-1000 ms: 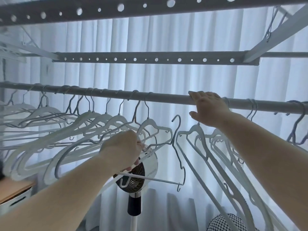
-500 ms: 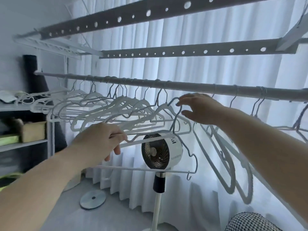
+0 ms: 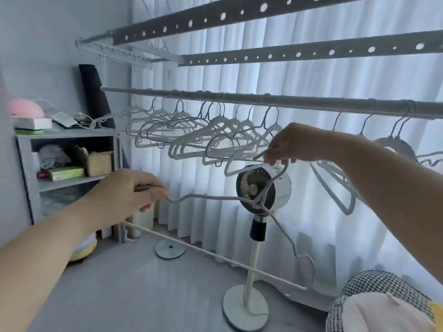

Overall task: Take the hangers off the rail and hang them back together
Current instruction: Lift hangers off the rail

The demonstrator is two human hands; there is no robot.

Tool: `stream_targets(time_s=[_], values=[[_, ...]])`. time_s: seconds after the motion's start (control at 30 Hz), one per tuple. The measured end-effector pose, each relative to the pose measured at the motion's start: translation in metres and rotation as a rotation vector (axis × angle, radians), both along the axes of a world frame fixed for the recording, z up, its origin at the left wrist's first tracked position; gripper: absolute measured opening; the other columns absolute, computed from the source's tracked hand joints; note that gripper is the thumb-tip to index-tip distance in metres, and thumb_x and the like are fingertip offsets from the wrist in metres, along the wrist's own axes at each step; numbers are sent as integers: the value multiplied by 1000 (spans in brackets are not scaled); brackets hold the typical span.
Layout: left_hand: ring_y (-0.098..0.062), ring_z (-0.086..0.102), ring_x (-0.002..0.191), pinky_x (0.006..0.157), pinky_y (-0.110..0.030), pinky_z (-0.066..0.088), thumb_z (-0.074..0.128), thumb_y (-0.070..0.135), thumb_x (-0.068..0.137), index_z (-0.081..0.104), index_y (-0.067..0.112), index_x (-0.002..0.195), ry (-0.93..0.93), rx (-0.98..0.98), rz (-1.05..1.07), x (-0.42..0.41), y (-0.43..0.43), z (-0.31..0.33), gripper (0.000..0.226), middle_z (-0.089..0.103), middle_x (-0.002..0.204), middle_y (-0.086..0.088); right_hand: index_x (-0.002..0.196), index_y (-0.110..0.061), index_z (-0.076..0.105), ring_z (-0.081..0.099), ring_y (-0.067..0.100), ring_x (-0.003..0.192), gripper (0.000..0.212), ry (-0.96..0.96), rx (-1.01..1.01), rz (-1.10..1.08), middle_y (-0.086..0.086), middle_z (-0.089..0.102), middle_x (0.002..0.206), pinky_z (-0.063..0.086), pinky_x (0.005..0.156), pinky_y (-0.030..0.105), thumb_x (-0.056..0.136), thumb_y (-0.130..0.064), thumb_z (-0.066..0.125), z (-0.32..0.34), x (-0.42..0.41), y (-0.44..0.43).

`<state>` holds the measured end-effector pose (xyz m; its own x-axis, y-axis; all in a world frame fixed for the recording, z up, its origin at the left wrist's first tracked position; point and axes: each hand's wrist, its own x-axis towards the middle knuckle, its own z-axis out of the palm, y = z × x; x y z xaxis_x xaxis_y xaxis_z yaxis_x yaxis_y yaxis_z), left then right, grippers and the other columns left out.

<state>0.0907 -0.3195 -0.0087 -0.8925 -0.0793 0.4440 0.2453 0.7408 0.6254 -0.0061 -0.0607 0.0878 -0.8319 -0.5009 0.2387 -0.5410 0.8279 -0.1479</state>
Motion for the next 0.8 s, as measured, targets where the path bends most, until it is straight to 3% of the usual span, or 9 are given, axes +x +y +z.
stream_targets(time_s=[0.13,0.23,0.33,0.4,0.5,0.57,0.63,0.7,0.8], values=[[-2,52,62,56,-13,36,63,14,83,59,31,62,-72,-42,147,27,-36,-14,28,62,57,17,47,-29,63,41,12,49,38,-138,-64,61,1,45,50,34,52,22,85,-33,61,-20,31,-38],[-14,47,80,58,-23,32,59,13,85,67,18,86,-28,-34,285,40,-43,-23,9,57,88,2,56,-28,65,42,6,38,31,-291,-108,81,-7,46,37,41,49,18,86,-27,60,-36,48,-61],[-14,46,91,68,-21,33,57,13,86,62,9,110,32,67,307,47,-43,-31,25,53,101,-2,58,-23,65,49,10,41,31,-328,-162,36,-9,51,34,54,49,26,88,-23,58,-51,58,-79],[-17,51,96,78,-22,34,57,13,87,60,10,113,37,128,244,53,-39,-35,27,57,102,-2,61,-15,61,47,7,30,29,-356,-232,-5,-7,52,32,50,38,18,89,-15,56,-62,64,-87],[-11,54,86,69,-20,37,55,17,88,58,15,111,-23,154,115,65,-24,-40,24,57,94,4,85,-7,58,39,5,19,15,-413,-433,-58,-4,53,29,42,28,13,91,-1,45,-74,76,-100],[-8,50,82,64,-20,39,53,22,90,56,15,116,-126,137,12,71,-11,-48,27,54,91,9,101,-9,52,37,5,19,21,-466,-631,-84,3,55,39,44,28,16,91,3,38,-78,82,-108],[-11,50,90,65,-20,40,51,29,90,49,15,125,-242,123,-81,73,-2,-60,38,55,103,7,87,-3,55,40,5,20,14,-509,-771,-115,8,53,49,47,30,19,92,2,43,-80,88,-115],[-11,51,90,63,-17,42,50,38,89,39,18,135,-377,81,-160,73,7,-73,51,53,110,7,68,1,54,44,6,21,21,-544,-884,-133,6,55,38,50,32,22,90,0,51,-83,91,-117],[-7,55,65,53,-15,46,53,38,88,33,22,137,-527,77,-250,72,10,-88,55,51,88,9,67,0,51,44,5,20,22,-519,-1052,-155,11,55,47,51,33,22,89,1,50,-82,88,-121]])
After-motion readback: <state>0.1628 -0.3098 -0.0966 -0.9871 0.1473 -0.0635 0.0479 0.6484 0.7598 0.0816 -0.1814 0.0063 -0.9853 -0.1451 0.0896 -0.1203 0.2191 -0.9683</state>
